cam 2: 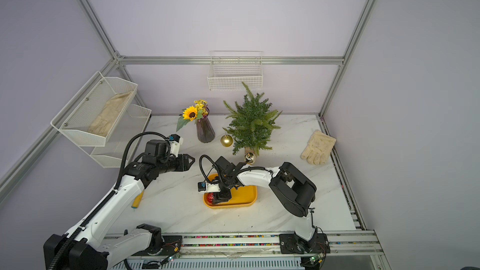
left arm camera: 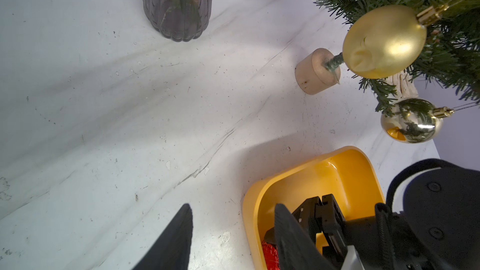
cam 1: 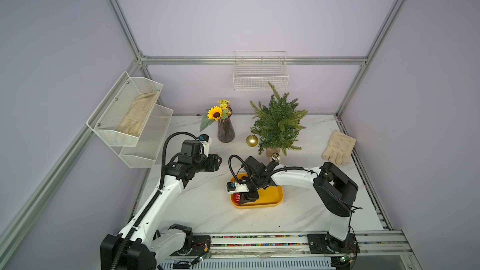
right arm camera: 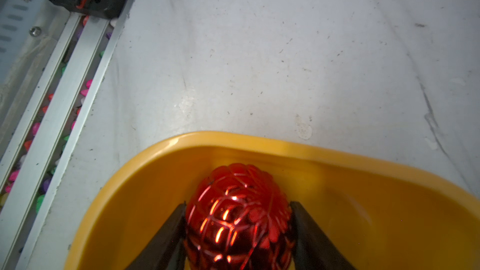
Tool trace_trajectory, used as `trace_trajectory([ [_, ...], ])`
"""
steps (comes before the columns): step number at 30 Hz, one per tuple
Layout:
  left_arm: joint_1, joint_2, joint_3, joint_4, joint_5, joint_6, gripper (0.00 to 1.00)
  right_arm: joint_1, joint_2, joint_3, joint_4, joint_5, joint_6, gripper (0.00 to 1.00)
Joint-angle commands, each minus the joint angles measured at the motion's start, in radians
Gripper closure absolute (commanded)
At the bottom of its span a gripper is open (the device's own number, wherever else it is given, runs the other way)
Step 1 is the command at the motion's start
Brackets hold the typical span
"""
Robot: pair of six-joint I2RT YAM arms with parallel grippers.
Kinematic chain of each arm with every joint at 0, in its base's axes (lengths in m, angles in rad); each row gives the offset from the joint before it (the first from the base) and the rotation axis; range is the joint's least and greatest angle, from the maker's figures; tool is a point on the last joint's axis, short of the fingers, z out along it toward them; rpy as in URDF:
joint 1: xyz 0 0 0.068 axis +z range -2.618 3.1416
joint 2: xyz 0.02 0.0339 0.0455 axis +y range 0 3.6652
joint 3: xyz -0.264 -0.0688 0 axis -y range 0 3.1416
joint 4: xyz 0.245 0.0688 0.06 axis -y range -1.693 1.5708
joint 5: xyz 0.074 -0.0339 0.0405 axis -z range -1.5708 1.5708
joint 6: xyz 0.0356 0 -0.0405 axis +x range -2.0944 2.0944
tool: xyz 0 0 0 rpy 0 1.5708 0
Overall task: Decorate the small christmas tree with ornaments
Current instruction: Pick up an ornament from the container, then hang an ornament on the christmas tree.
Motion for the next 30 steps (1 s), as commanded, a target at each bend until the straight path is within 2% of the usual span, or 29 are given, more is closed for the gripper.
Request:
trace_trajectory([
  [1, 0.006, -0.002, -0.021, 0.035, 0.031, -0.009, 0.49, -0.005, -0.078, -0.003, 0.007, -0.005, 0.016, 0.41],
  [12, 0.006, -0.023, 0.033, 0.046, 0.097, -0.022, 0.49, -0.054, -0.328, -0.071, 0.051, 0.072, 0.183, 0.42],
  [18, 0.005, -0.045, 0.044, 0.123, 0.176, -0.032, 0.49, -0.087, -0.452, -0.074, 0.105, 0.090, 0.381, 0.45],
  [30, 0.000, -0.028, 0.116, 0.239, 0.291, -0.070, 0.49, -0.171, -0.620, 0.078, 0.083, 0.200, 0.710, 0.51],
])
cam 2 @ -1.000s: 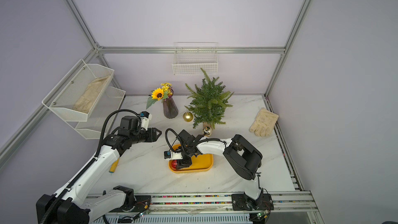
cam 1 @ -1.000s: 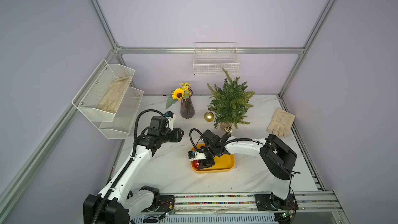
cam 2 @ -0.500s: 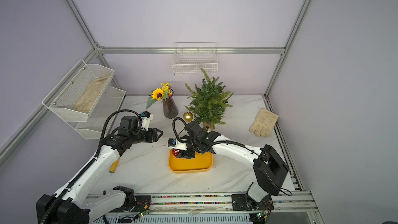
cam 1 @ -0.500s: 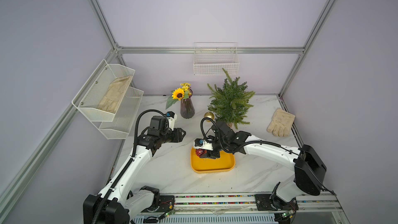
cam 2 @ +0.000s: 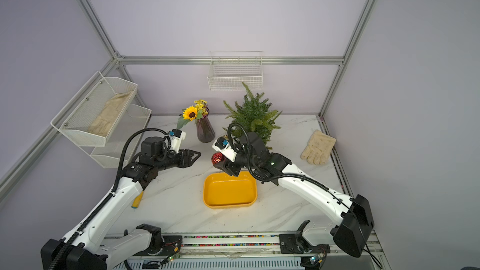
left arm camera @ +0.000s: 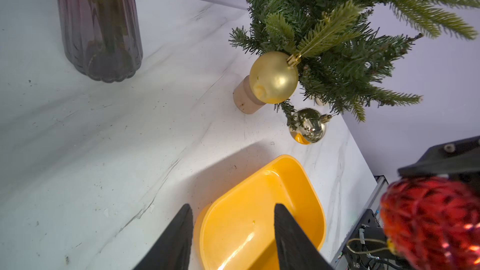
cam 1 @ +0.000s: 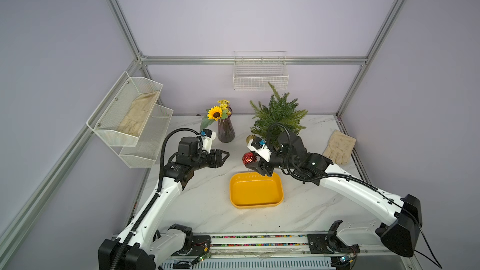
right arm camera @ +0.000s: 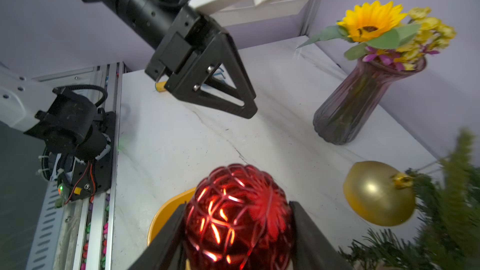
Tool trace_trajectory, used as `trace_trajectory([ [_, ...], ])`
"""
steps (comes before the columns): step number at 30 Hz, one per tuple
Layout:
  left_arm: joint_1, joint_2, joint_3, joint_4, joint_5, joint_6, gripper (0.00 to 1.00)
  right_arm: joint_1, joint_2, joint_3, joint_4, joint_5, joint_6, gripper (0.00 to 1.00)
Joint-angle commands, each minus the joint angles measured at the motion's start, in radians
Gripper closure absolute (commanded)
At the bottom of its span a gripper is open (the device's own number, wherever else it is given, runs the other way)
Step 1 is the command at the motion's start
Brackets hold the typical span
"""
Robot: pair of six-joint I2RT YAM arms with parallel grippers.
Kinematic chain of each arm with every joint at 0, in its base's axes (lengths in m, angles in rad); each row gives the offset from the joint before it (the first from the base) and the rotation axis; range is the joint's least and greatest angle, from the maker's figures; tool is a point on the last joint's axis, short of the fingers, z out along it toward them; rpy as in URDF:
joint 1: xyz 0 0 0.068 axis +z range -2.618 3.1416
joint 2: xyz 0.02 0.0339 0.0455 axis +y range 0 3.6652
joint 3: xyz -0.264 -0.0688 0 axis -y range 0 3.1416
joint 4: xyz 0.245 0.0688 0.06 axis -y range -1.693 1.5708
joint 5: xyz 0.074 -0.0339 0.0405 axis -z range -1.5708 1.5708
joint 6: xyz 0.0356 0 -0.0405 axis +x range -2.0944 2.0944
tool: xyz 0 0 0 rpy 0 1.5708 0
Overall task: Decorate the small christmas tree with ornaments
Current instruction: Hang an ornament on the christmas tree.
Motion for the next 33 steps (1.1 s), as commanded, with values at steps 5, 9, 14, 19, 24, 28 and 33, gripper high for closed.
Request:
trace_trajectory([
  [5, -0.013, 0.036, 0.164, 0.107, 0.072, -0.027, 0.49, -0.103, -0.069, 0.166, 0.002, 0.059, 0.227, 0.51],
  [9, -0.026, 0.069, 0.197, 0.138, 0.078, -0.038, 0.49, -0.173, -0.064, 0.241, -0.019, 0.051, 0.284, 0.51],
  [14, -0.041, 0.116, 0.227, 0.161, 0.080, -0.039, 0.49, -0.261, -0.080, 0.297, -0.054, 0.067, 0.326, 0.51],
  [19, -0.045, 0.154, 0.222, 0.175, 0.069, -0.041, 0.49, -0.376, -0.113, 0.305, -0.093, 0.054, 0.346, 0.52],
  [24, -0.047, 0.180, 0.216, 0.183, 0.071, -0.045, 0.49, -0.501, -0.129, 0.311, -0.104, -0.025, 0.371, 0.52],
  [28, -0.049, 0.196, 0.216, 0.188, 0.070, -0.053, 0.49, -0.595, -0.121, 0.312, -0.101, -0.067, 0.396, 0.53],
  [33, -0.053, 0.213, 0.216, 0.191, 0.073, -0.058, 0.49, -0.663, -0.087, 0.315, -0.089, -0.112, 0.415, 0.54],
])
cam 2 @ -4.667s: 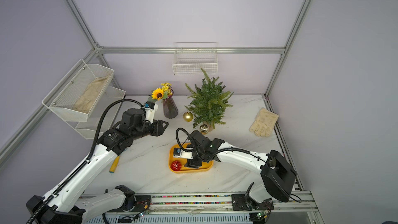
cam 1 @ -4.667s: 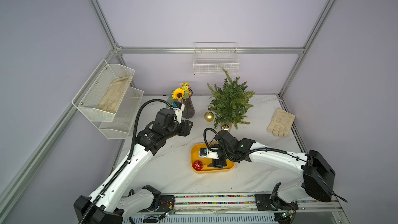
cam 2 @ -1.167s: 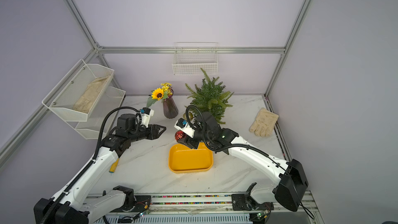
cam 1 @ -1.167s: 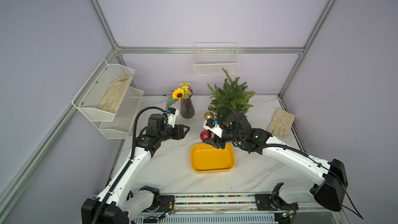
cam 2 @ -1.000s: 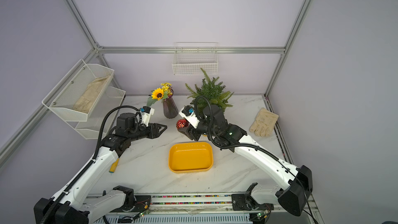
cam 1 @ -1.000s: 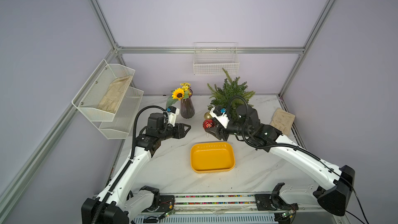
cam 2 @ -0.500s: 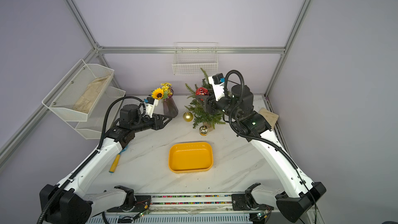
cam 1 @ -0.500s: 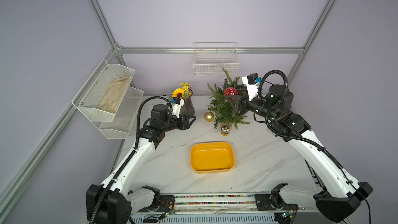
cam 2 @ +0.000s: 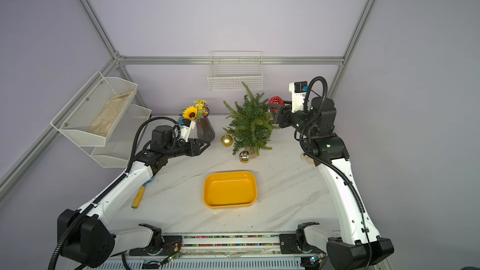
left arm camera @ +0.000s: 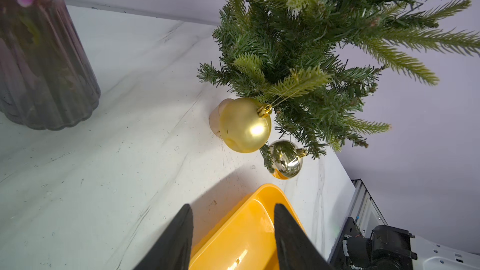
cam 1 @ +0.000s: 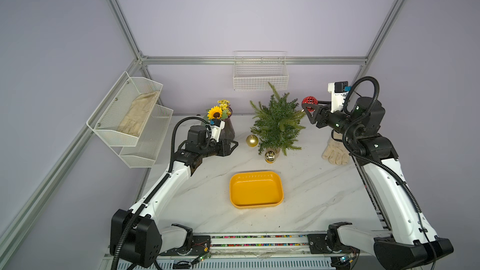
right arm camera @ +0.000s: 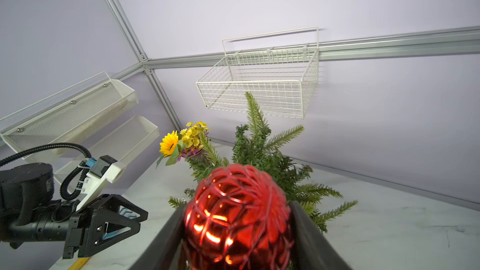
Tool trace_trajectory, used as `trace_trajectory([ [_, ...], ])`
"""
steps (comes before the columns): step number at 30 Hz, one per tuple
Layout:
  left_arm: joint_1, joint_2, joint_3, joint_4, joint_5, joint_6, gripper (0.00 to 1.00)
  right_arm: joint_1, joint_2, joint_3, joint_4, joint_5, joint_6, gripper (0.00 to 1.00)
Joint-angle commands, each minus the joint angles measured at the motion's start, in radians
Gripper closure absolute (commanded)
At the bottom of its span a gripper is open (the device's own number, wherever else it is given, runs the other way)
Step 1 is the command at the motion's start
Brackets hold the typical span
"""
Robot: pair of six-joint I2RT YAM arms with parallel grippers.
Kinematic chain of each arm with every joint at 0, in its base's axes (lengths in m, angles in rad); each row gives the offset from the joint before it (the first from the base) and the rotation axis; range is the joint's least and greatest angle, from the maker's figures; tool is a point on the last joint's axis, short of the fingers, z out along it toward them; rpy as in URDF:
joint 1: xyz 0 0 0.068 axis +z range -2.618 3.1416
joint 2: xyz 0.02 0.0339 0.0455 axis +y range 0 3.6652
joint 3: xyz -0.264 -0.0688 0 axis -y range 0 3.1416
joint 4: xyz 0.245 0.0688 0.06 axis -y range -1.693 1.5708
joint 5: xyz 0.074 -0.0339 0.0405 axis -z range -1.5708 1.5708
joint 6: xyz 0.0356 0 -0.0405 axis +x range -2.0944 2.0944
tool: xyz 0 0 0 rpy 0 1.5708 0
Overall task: Decorate the small christmas tree with ornaments
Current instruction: Hang an ornament on the christmas tree.
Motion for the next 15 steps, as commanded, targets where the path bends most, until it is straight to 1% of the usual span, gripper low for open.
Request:
trace_trajectory([
  [1, -0.006, 0.003, 0.091, 0.048, 0.016, -0.017, 0.49, -0.027, 0.025, 0.030, 0.005, -0.051, 0.039, 0.54],
  [5, -0.009, 0.007, 0.087, 0.050, 0.013, -0.020, 0.50, -0.050, 0.042, 0.027, 0.018, -0.051, 0.052, 0.55],
  [10, -0.010, 0.010, 0.079, 0.054, 0.014, -0.023, 0.50, -0.069, 0.068, 0.027, 0.042, -0.079, 0.067, 0.55],
  [15, -0.012, 0.008, 0.078, 0.057, 0.009, -0.026, 0.50, -0.088, 0.073, 0.025, 0.046, -0.064, 0.077, 0.56],
])
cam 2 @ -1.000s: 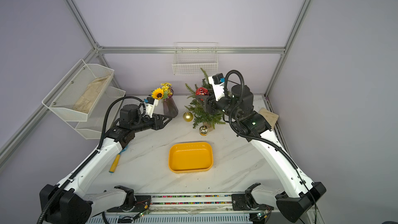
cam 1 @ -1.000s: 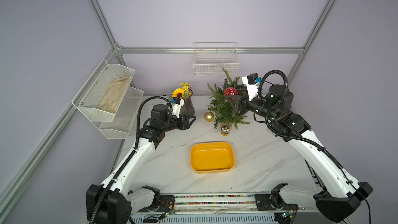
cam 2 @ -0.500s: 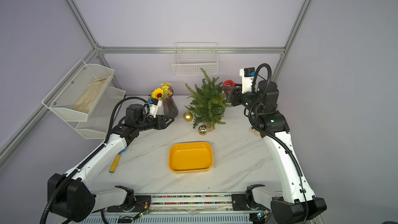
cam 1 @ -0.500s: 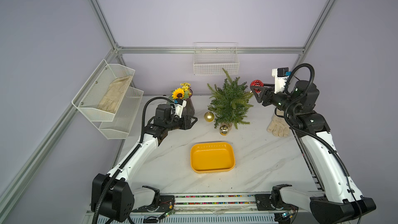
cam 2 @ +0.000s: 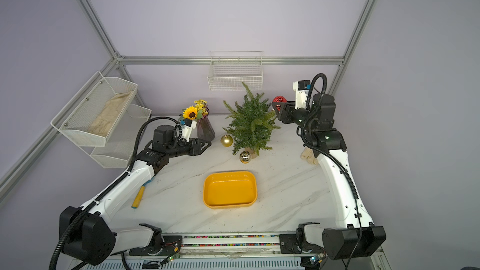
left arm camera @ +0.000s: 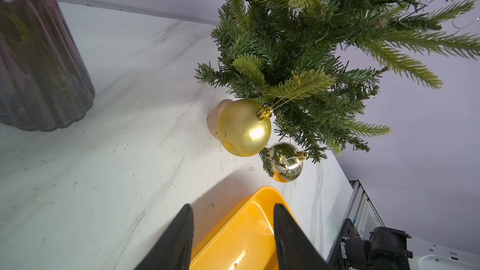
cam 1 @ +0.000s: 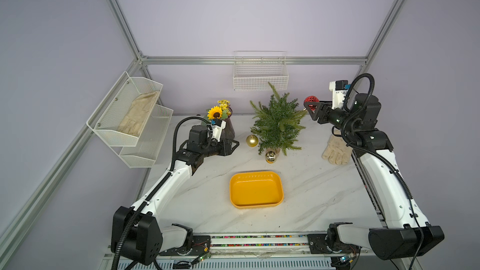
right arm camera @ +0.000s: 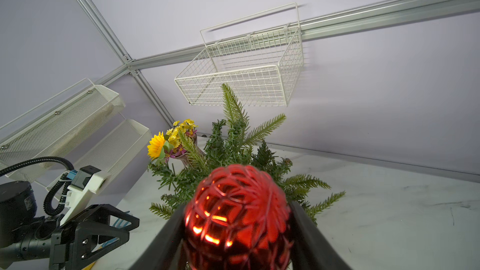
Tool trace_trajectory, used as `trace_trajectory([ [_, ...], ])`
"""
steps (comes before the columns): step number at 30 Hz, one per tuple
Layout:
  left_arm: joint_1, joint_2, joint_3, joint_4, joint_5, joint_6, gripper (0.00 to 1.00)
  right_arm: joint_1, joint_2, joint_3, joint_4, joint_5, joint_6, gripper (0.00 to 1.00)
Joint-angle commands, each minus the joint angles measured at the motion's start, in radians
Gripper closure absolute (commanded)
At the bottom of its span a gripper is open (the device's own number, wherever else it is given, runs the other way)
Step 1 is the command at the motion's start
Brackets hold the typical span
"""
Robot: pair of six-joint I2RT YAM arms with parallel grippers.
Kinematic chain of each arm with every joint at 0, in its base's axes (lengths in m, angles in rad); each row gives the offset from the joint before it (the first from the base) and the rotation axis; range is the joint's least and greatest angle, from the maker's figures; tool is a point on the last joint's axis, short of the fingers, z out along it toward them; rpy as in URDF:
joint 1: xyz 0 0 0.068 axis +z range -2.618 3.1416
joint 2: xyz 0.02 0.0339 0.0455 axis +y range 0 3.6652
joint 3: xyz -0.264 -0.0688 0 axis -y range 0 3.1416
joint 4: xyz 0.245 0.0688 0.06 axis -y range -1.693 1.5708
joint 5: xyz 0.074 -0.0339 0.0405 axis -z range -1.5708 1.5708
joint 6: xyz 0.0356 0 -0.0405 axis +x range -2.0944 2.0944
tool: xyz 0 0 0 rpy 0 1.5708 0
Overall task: Decorate the small christmas tree with ornaments
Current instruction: Hang an ornament on the christmas tree.
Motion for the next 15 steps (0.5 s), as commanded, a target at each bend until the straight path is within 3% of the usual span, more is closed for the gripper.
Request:
trace_trajectory([
  [1, -0.005, -0.006, 0.077, 0.036, 0.009, -0.013, 0.50, -0.015, -0.006, 0.015, 0.035, -0.007, 0.026, 0.56],
  [15, -0.006, -0.010, 0.075, 0.038, 0.011, -0.018, 0.50, -0.042, -0.015, -0.012, 0.033, 0.043, 0.038, 0.56],
])
